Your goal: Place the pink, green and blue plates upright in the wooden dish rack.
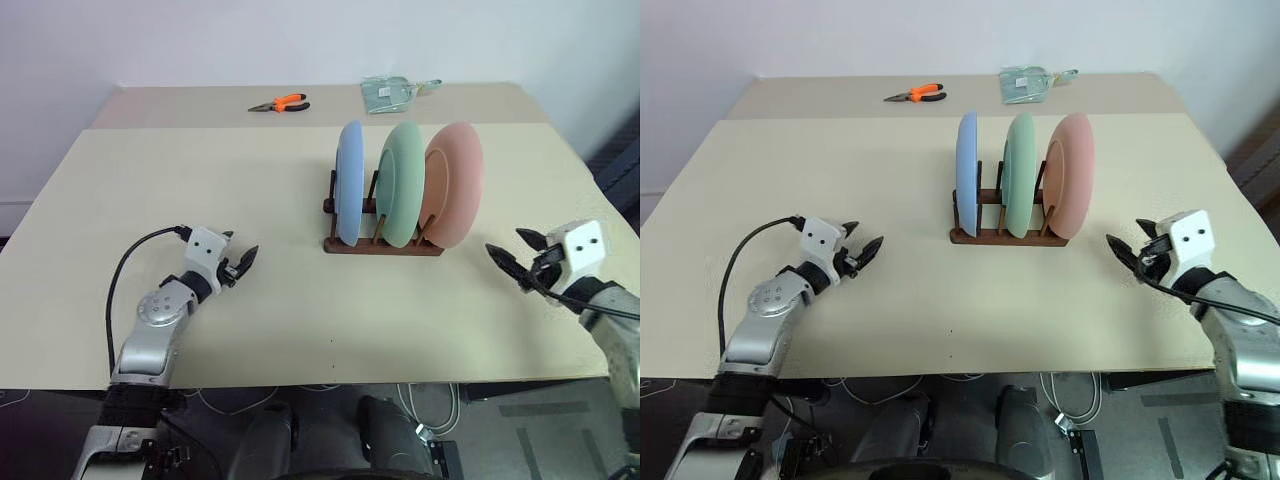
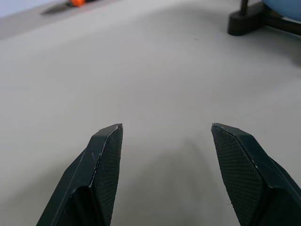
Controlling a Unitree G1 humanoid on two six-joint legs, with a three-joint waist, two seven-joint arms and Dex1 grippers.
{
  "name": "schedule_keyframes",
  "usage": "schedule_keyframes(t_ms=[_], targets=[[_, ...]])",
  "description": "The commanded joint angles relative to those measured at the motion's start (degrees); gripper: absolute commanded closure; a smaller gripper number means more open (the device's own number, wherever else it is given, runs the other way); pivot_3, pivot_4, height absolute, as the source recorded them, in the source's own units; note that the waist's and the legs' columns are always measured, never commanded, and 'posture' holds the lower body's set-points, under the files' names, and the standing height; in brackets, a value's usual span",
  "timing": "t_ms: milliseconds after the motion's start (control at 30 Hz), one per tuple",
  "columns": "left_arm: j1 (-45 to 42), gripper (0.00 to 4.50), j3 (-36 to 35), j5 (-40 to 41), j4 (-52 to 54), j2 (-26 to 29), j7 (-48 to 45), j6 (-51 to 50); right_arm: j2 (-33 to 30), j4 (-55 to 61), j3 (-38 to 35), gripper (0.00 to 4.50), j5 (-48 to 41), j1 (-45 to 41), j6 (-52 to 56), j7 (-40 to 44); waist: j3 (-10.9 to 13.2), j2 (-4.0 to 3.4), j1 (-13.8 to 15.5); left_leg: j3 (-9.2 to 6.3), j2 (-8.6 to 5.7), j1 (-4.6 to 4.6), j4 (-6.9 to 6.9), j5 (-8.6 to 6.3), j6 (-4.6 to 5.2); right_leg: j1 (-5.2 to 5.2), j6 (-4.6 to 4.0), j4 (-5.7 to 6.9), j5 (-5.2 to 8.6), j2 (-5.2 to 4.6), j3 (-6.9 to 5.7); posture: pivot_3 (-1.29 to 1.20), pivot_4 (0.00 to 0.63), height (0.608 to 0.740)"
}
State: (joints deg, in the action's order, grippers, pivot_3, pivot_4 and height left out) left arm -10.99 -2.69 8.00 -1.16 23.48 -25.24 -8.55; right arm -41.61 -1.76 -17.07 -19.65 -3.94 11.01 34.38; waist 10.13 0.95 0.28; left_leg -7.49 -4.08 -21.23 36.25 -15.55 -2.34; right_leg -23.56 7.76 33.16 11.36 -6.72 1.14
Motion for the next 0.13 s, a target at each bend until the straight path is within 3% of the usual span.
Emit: schedule_keyframes(t_ms=[33,133], targets=[[1.09,1.44,-1.75,0.01,3.8,-0.38,1.97,-0.61,1.21,-3.21,0.3,1.51,3.78,-4.03,-5.13,-2.52,0.01,-0.01,0.04,0.0,0.0,0.0,0.0,0.0,0.0,0.0,0.0,0.01,0.0,0.0,0.0,0.0,0.15,0.74],[1.88,1.44,-1.24,-0.3,4.54,-1.06,2.76,-0.82,2.27,-6.63,1.0,1.51,6.1,-6.26,-7.78,-3.95,0.0,-0.01,0.19,-0.01,-0.02,0.0,0.01,0.0,0.0,0.01,0.0,0.0,0.0,0.0,0.0,0.0,0.15,0.74]])
